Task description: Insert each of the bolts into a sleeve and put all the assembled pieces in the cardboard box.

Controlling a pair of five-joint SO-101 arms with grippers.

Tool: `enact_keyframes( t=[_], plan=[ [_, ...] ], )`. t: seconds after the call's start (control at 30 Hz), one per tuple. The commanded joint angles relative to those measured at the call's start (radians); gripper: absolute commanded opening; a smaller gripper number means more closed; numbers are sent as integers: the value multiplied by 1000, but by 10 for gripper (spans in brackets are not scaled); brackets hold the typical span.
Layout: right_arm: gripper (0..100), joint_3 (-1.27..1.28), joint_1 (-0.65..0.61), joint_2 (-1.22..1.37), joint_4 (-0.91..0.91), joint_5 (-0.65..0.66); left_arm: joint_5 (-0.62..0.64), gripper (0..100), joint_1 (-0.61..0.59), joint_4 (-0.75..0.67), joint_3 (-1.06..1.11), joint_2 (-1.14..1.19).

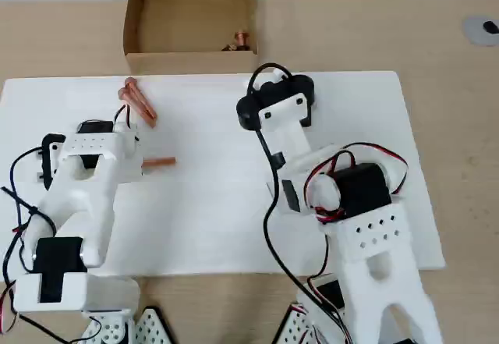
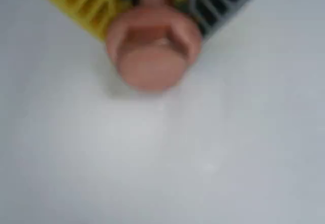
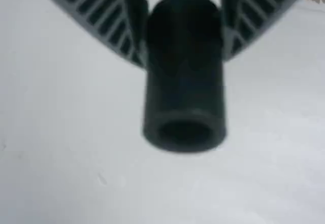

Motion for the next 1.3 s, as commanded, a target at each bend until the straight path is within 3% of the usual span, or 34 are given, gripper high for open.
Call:
enact_keyframes(
  t=[0.0, 0.17, 0.4, 0.6, 0.77, 0.9, 1.13, 1.27],
  plan=[
    [9, 2, 18, -2, 0, -11, -11, 5, -9, -5, -34, 8],
    [9, 2, 18, -1, -3, -11, -31, 5, -11, 123, -106, 1],
    [9, -35, 13, -5, -40, -11, -224, 5, -21, 580, -503, 1],
    [9, -197, -2, -59, -97, -11, -451, 6, -26, 881, -842, 1],
    [9, -188, -104, -216, -193, -9, -707, 6, -94, 901, -953, -27],
    [9, -54, -111, -361, -276, -8, -898, 5, -149, 899, -990, -85],
    [9, 424, -111, -704, -686, -3, -1274, 5, -123, 899, -997, -193],
    [9, 733, -114, -901, -913, 49, -1416, 6, -84, 898, -997, -294]
  ],
)
